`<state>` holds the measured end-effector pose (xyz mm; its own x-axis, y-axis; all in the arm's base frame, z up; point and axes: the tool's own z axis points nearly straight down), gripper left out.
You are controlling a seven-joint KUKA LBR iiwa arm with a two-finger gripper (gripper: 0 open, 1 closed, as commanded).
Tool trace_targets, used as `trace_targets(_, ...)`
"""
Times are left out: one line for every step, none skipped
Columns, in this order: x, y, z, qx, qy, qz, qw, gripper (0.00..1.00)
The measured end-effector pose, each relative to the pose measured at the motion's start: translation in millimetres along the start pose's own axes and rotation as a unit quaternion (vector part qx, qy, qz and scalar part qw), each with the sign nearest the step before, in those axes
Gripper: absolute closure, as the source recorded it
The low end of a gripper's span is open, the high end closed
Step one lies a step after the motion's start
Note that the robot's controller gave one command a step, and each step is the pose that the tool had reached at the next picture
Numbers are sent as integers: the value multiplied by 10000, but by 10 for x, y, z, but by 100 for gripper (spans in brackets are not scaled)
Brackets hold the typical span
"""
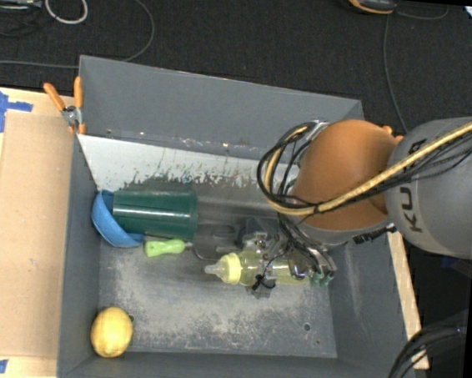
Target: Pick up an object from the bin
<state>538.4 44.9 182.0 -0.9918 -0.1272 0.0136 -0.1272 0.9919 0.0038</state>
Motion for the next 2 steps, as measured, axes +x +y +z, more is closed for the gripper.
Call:
trace_targets(40,-78,39,0,6,-34,10000,100)
trace_targets(-9,4,-851,0,-5,-94,10000,100)
